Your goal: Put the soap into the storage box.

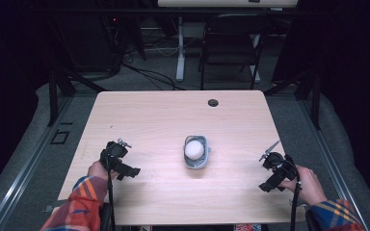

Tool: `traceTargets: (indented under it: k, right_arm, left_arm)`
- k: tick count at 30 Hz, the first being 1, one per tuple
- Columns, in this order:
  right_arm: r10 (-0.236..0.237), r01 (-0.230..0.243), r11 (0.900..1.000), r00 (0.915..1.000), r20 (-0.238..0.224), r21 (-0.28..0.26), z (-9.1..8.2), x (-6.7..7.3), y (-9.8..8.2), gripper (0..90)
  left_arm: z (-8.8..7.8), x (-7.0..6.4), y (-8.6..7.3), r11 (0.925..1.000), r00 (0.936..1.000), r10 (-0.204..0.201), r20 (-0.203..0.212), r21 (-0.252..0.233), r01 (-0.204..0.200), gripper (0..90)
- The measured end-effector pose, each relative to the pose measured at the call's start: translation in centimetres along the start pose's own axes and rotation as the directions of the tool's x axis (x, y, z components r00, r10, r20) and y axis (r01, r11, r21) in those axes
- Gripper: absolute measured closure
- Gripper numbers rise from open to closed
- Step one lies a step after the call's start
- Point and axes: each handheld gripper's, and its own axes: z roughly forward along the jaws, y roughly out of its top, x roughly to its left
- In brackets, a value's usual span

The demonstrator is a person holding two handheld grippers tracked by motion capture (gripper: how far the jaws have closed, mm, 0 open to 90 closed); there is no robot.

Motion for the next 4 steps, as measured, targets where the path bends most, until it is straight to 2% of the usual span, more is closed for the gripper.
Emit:
traceTargets:
  k: [2, 4]
  right_arm:
    - [0.026, -0.026, 0.999, 0.9996, -0.007, -0.023, 0.33, 0.19, -0.05, 0.0]
    - [0.006, -0.006, 1.000, 1.0000, 0.005, 0.011, 0.41, 0.07, 0.09, 0.0]
  left_arm:
    - [0.01, 0.00, 0.02, 1.0000, 1.0000, 0.000, 0.001, 0.000, 0.000, 0.1]
    - [0.04, 0.02, 0.04, 1.0000, 1.0000, -0.001, 0.003, 0.003, 0.001, 0.1]
